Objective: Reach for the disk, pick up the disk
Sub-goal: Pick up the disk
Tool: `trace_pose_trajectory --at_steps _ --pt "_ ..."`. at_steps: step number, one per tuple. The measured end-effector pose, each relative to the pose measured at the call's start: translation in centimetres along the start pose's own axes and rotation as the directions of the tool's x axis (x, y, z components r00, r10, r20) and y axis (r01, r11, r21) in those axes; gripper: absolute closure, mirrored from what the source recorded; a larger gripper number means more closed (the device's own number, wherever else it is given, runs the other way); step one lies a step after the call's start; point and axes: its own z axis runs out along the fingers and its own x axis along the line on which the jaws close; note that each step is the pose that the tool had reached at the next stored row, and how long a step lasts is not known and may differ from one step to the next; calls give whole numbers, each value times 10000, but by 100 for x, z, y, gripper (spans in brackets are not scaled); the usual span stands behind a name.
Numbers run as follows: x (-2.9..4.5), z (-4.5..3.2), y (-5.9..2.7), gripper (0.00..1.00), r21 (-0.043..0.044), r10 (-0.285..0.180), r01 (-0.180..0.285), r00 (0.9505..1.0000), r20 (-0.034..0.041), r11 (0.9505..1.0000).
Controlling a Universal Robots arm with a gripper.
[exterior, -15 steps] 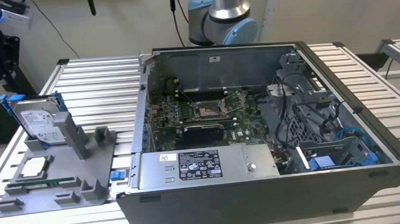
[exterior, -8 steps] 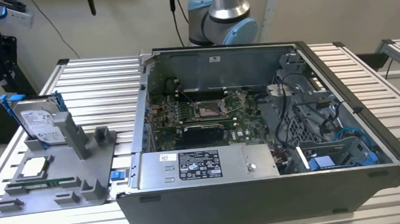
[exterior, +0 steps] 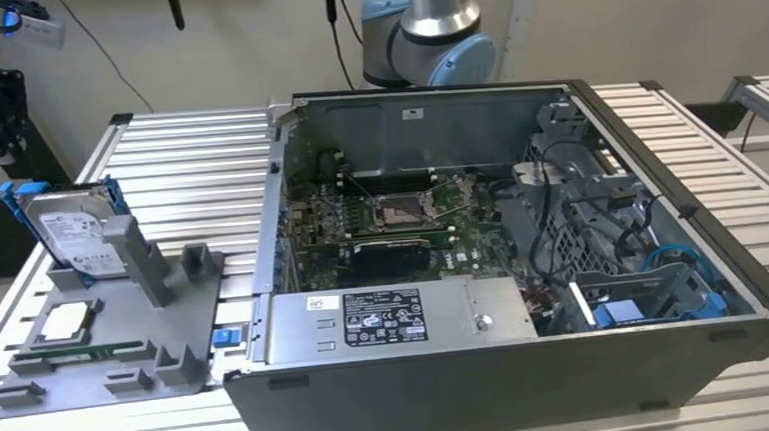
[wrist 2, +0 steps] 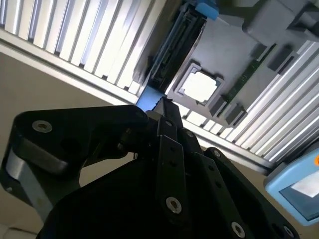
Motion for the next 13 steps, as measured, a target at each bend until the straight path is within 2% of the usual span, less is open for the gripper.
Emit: trace_pose_trajectory --at_steps 3,10,11,13 --pt "0 3 8 100 -4 -505 505 9987 -15 9987" --pt "0 3 11 100 -5 -540 540 9985 -15 9985" --pt "0 3 11 0 -5 -540 540 9985 -15 9985" --pt "0 3 11 0 -5 -540 540 9985 -16 9985"
